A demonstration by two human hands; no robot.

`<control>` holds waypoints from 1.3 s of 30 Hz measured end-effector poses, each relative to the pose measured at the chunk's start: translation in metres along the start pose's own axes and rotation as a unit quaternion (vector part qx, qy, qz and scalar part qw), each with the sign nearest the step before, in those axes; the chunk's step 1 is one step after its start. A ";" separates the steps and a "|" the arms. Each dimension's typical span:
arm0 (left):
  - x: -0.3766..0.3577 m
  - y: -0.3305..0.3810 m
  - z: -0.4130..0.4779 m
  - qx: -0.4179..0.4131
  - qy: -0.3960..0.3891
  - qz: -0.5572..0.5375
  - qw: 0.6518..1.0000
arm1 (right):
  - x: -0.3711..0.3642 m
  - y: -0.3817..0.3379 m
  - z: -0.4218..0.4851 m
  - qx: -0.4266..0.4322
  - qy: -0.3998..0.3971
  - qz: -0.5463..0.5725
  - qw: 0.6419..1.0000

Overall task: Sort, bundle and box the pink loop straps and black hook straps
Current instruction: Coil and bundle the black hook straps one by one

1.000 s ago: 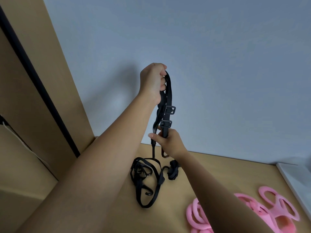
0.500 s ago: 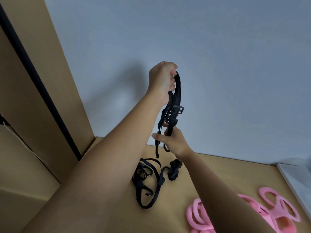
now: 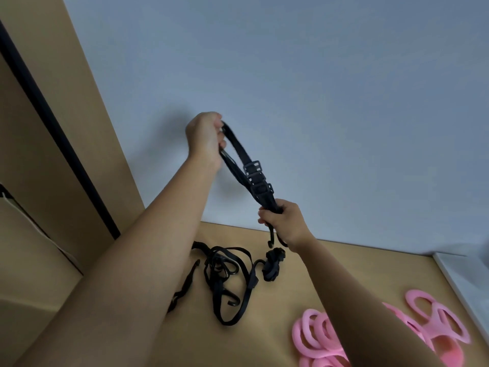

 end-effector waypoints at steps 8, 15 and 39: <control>0.082 -0.048 0.014 0.115 0.072 0.021 0.991 | 0.005 -0.001 0.006 0.029 -0.052 -0.320 0.946; 0.097 -0.081 -0.012 0.042 -0.172 0.683 0.708 | -0.011 -0.011 0.006 0.097 -0.116 -0.585 0.797; 0.030 -0.089 -0.050 0.069 -0.351 0.508 0.784 | 0.008 -0.024 0.000 -0.043 -0.115 -0.233 0.965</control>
Point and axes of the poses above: each hand's wrist, its own z-axis towards the middle knuckle, its own x-axis out of the back of the hand, y = z × x, the point moved 3 cm from there along z, towards the middle knuckle, and after that the axes turned 4 degrees about z, right-handed, at the moved point
